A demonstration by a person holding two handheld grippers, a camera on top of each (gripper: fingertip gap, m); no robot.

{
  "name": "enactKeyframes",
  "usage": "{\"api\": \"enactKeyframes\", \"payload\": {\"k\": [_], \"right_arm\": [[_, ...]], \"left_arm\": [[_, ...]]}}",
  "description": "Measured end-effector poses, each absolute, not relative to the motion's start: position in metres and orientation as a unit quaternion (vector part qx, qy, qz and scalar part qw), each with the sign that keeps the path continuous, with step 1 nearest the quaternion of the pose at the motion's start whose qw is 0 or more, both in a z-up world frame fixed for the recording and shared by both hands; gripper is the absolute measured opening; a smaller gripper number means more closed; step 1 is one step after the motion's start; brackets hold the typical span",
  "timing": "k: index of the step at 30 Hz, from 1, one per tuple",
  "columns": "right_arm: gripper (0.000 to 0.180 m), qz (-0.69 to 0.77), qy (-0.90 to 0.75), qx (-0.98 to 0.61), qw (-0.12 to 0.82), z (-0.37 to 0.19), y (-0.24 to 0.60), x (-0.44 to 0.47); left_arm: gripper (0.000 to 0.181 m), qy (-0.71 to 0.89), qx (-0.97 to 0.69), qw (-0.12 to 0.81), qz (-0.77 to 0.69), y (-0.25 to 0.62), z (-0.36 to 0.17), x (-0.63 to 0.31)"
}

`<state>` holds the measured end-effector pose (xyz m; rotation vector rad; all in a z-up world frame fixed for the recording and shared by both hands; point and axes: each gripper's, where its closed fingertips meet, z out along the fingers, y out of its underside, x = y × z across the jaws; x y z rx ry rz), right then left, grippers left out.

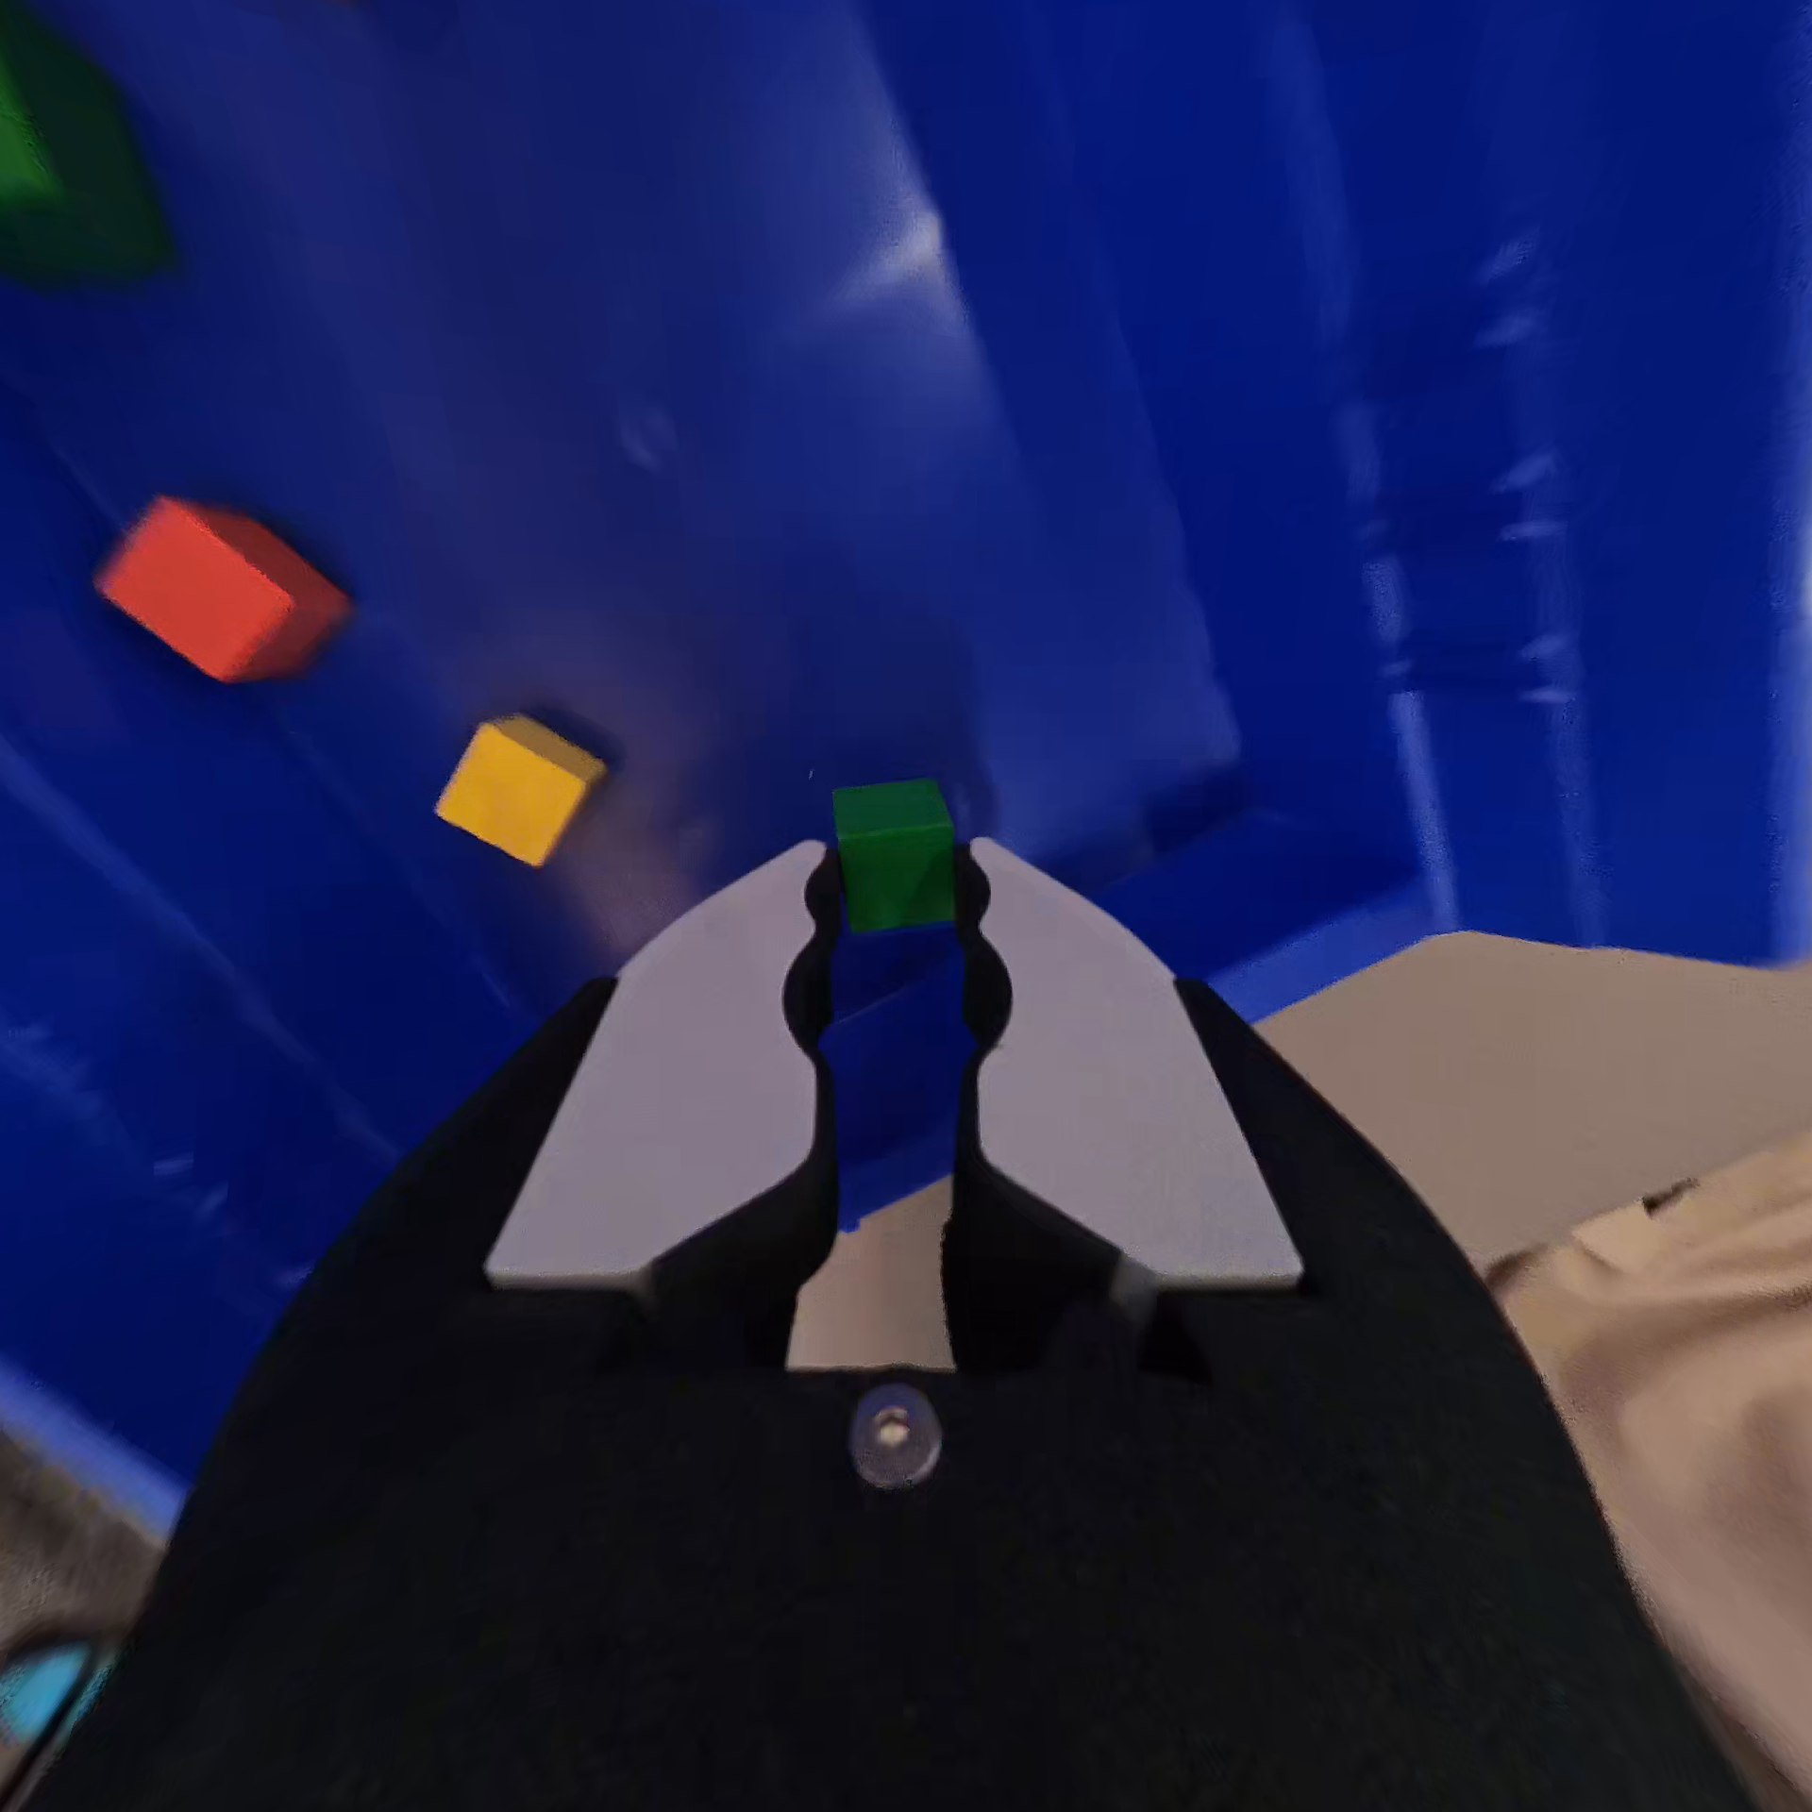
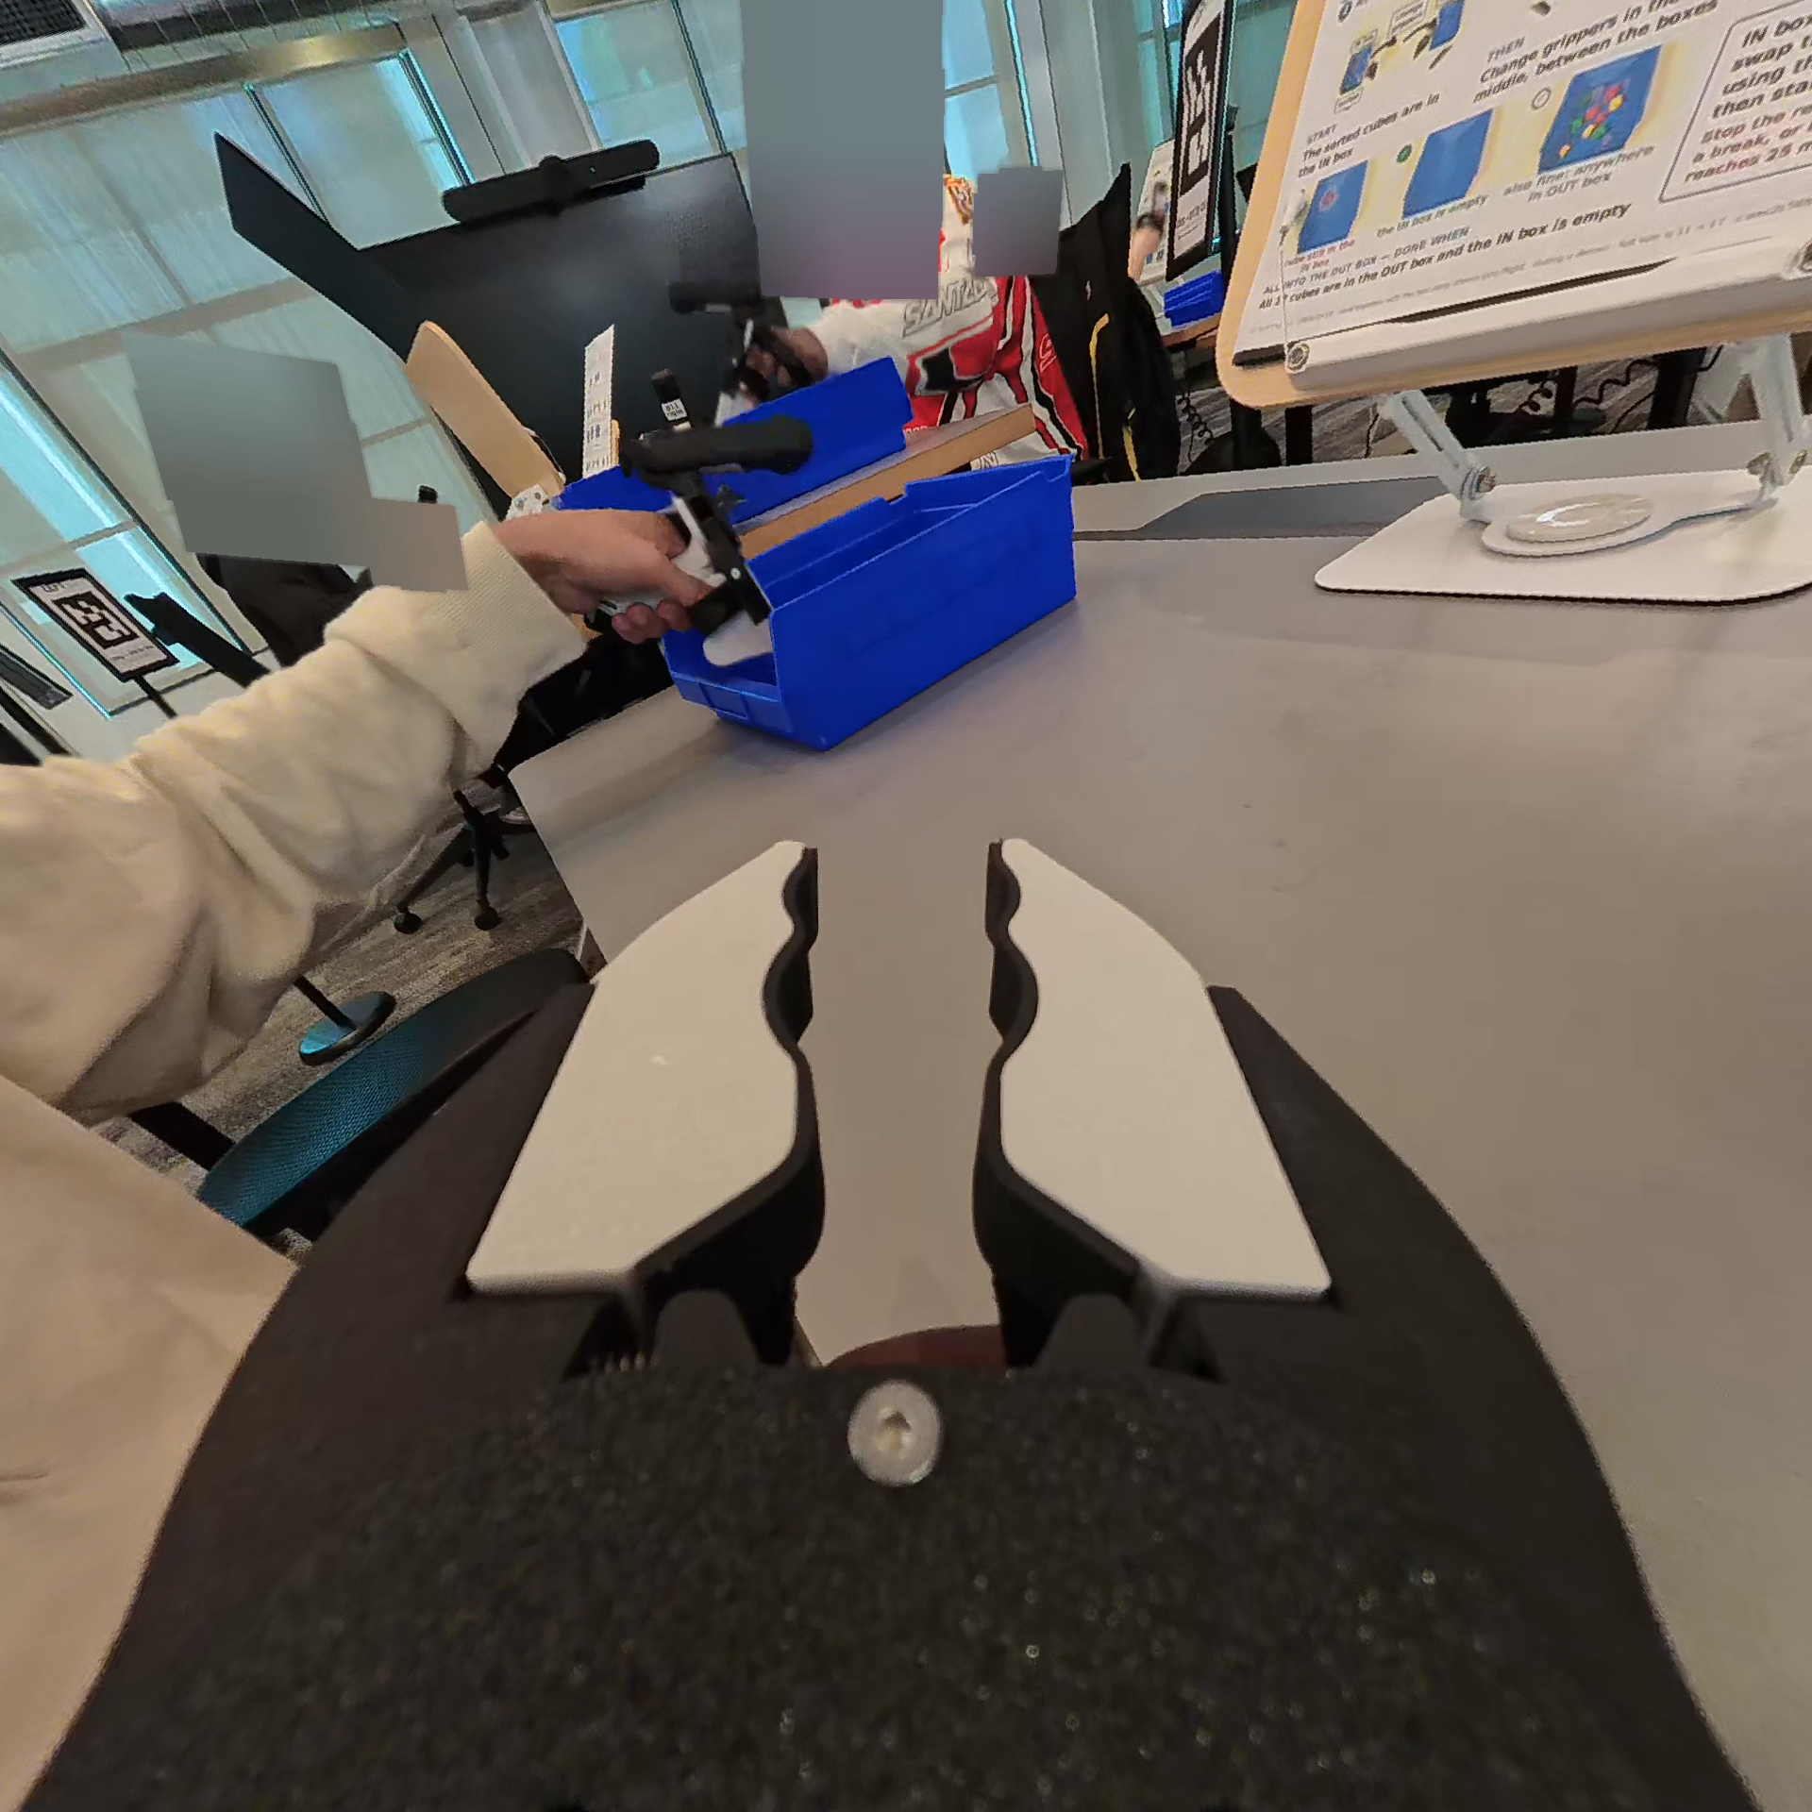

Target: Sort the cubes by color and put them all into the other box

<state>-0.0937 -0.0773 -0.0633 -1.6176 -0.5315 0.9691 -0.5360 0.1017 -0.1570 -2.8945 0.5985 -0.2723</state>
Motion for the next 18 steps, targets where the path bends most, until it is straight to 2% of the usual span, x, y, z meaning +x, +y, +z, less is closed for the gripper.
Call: {"api": "enactKeyframes", "payload": {"k": [5, 8, 12, 18], "right_arm": [[0.032, 0.407, -0.218, -0.686, 0.562, -0.062, -0.074, -0.089], [0.032, 0.394, -0.212, -0.686, 0.573, -0.059, -0.070, -0.082], [0.031, 0.383, -0.198, -0.689, 0.583, -0.059, -0.064, -0.071], [0.031, 0.387, -0.184, -0.698, 0.574, -0.068, -0.057, -0.069]], "left_arm": [[0.022, 0.251, -0.886, 0.379, -0.090, 0.112, -0.059, -0.495], [0.022, 0.266, -0.805, 0.511, -0.143, 0.086, -0.010, -0.456], [0.022, 0.252, -0.749, 0.590, -0.164, 0.052, 0.000, -0.431], [0.021, 0.243, -0.734, 0.612, -0.167, 0.036, -0.025, -0.419]]}}
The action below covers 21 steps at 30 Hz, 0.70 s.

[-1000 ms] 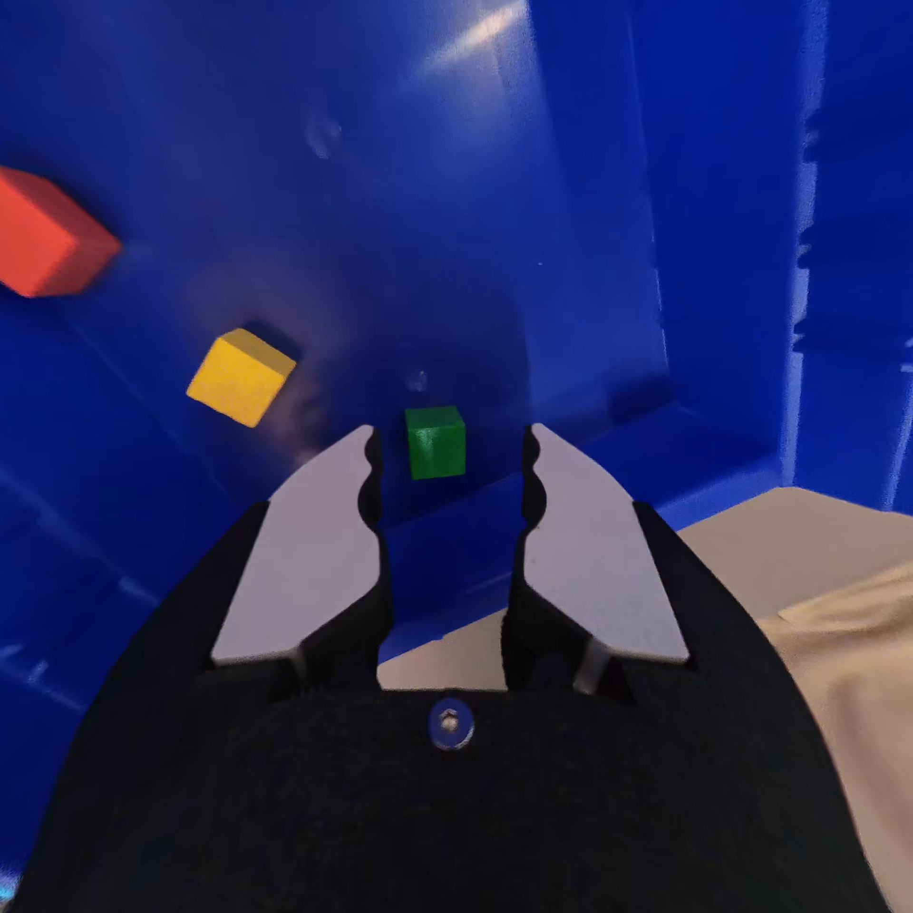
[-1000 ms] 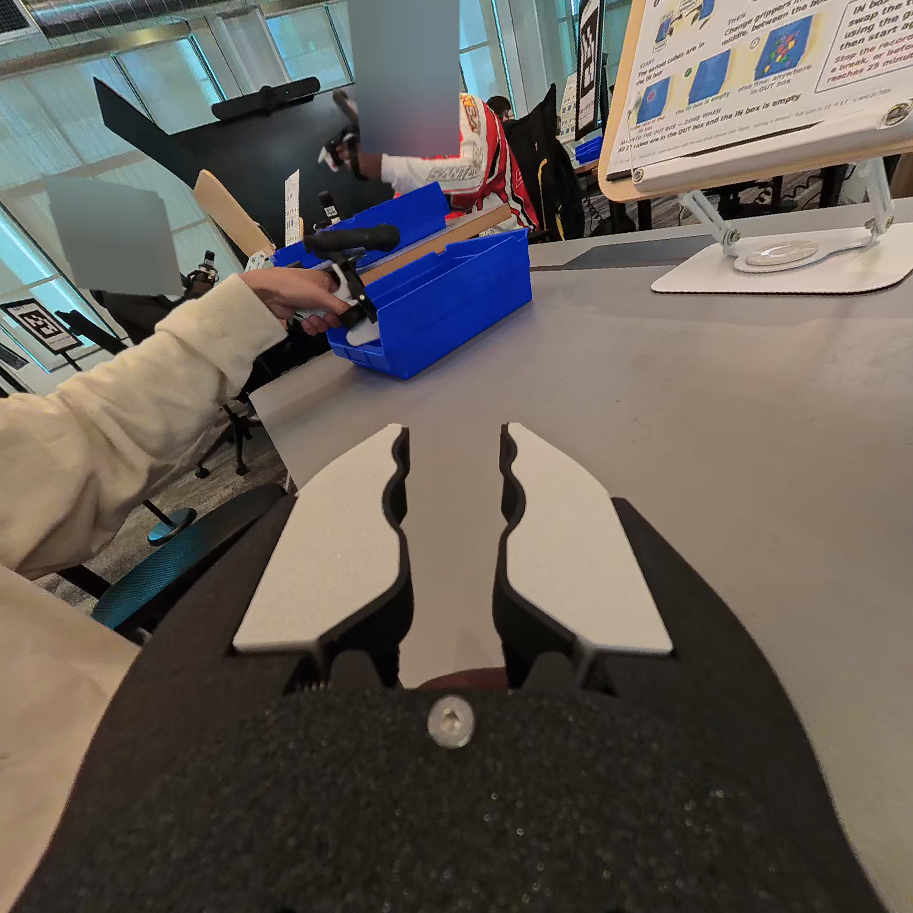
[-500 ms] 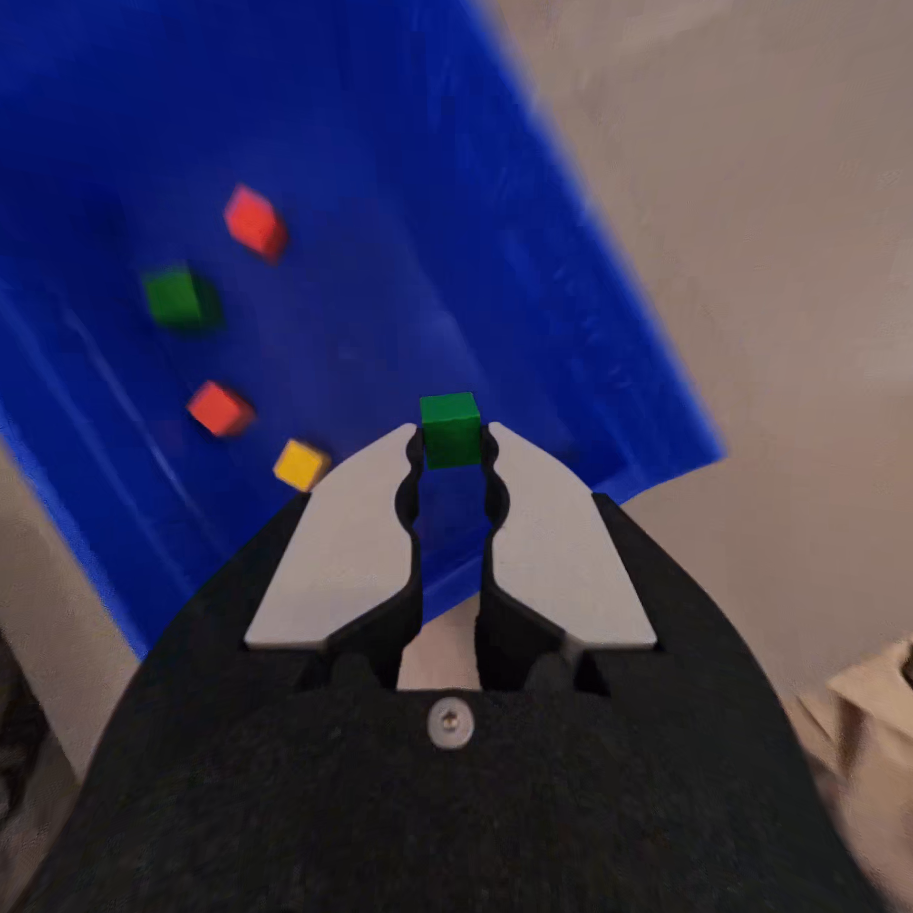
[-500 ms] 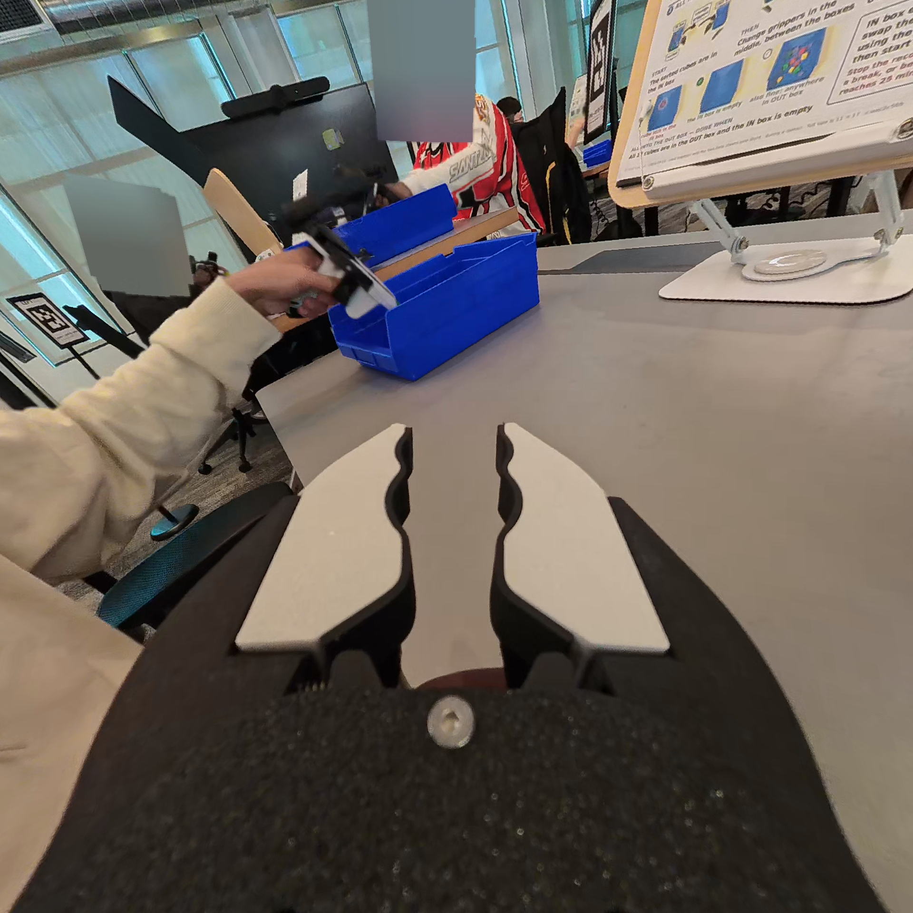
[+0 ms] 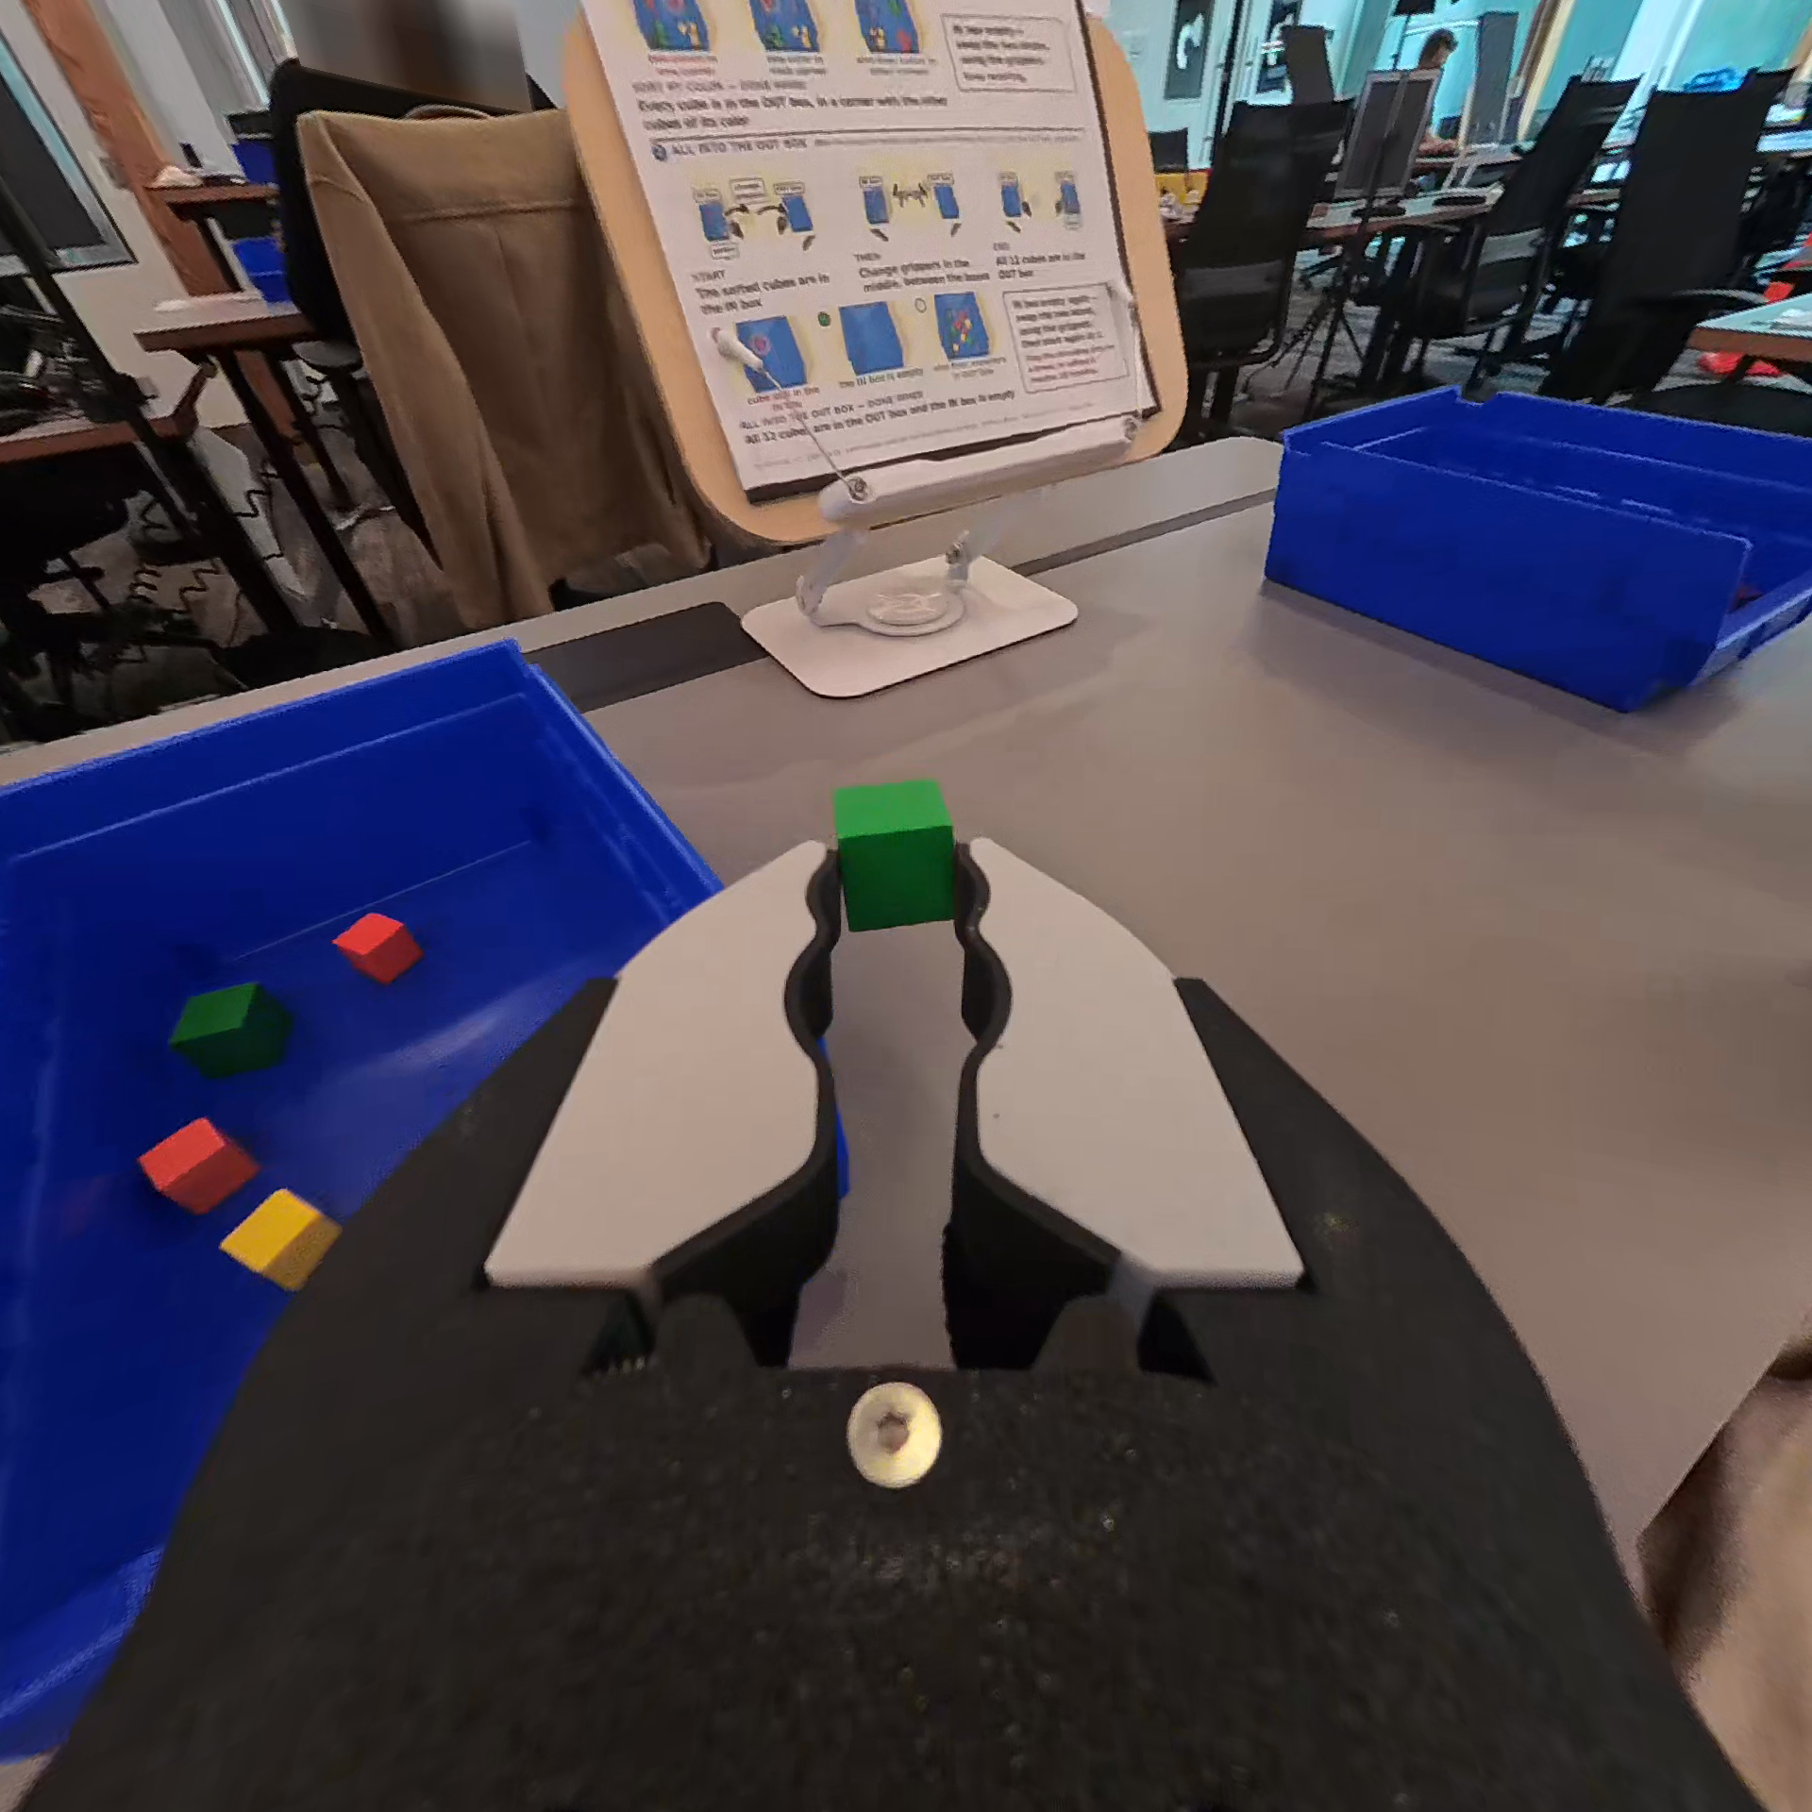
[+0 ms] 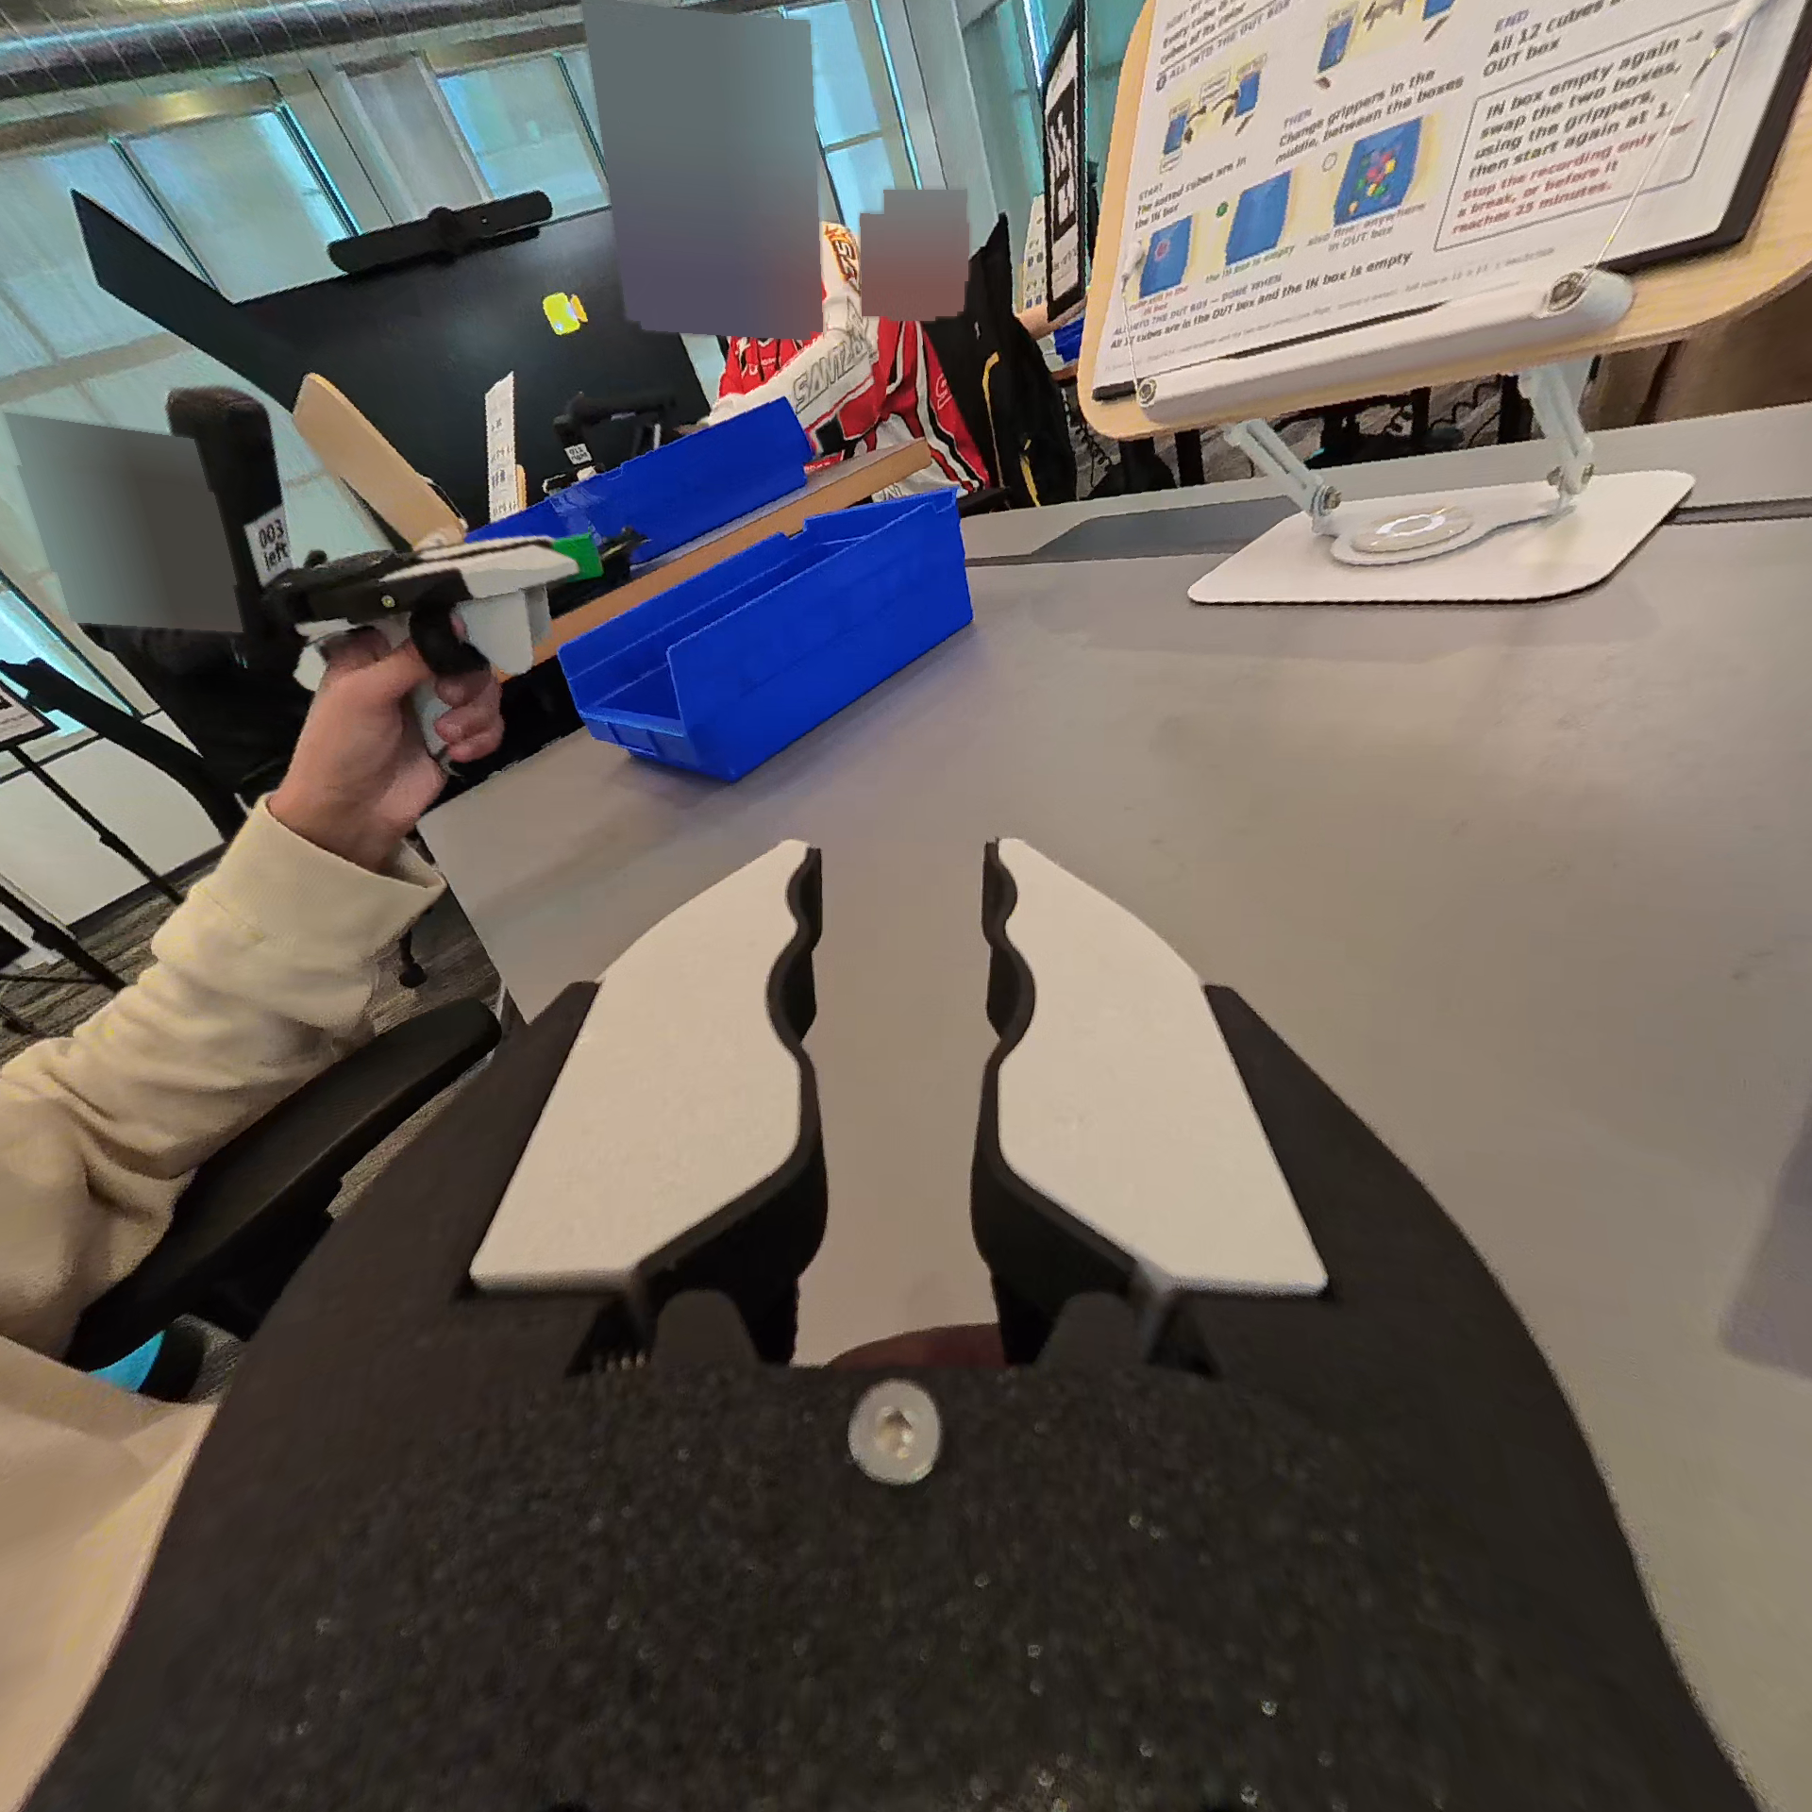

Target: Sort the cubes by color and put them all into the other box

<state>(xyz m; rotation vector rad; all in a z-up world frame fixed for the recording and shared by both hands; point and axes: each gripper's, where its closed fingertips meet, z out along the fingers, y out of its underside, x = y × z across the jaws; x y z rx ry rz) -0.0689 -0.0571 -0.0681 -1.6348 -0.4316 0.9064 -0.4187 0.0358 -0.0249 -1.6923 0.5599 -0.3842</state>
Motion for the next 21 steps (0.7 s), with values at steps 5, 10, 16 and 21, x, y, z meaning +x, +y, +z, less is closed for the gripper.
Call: {"api": "enactKeyframes", "payload": {"k": [5, 10, 16, 21], "right_arm": [[0.031, 0.421, -0.198, -0.701, 0.540, -0.070, -0.048, -0.089], [0.035, 0.608, -0.180, -0.681, 0.366, -0.040, -0.034, -0.132], [0.036, 0.781, -0.071, -0.600, 0.158, -0.008, -0.022, -0.164], [0.042, 0.791, -0.048, -0.598, 0.120, -0.021, -0.010, -0.174]], "left_arm": [[0.021, 0.310, -0.670, 0.617, -0.275, 0.026, -0.012, -0.370], [0.021, 0.411, -0.524, 0.574, -0.475, 0.002, 0.024, -0.288], [0.021, 0.520, -0.477, 0.514, -0.487, -0.002, 0.011, -0.208], [0.021, 0.575, -0.480, 0.484, -0.452, -0.005, -0.018, -0.171]]}}
